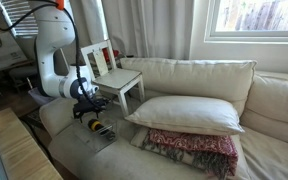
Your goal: Put the black torch on the pillow
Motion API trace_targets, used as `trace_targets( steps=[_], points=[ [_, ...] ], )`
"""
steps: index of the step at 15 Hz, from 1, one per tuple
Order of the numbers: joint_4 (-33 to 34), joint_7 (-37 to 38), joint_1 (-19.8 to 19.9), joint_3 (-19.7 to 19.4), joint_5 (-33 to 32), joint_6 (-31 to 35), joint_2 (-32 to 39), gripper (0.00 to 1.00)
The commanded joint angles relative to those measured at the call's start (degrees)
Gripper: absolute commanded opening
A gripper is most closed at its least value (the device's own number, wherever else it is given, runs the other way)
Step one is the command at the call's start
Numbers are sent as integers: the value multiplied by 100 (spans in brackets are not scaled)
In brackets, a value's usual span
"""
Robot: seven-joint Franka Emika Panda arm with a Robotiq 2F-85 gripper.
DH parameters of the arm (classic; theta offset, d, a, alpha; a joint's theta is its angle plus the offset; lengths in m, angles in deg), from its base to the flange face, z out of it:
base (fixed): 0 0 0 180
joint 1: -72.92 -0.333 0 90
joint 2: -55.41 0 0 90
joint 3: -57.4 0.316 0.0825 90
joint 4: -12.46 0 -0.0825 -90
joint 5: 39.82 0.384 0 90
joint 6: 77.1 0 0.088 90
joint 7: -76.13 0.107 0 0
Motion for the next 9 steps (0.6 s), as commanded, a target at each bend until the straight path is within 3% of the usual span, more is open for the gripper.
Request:
trace_targets(
  steps=[1, 9],
  points=[
    [404, 418, -330, -326, -391, 66, 397, 96],
    [851, 798, -700, -695, -707, 65, 859, 99]
  ],
)
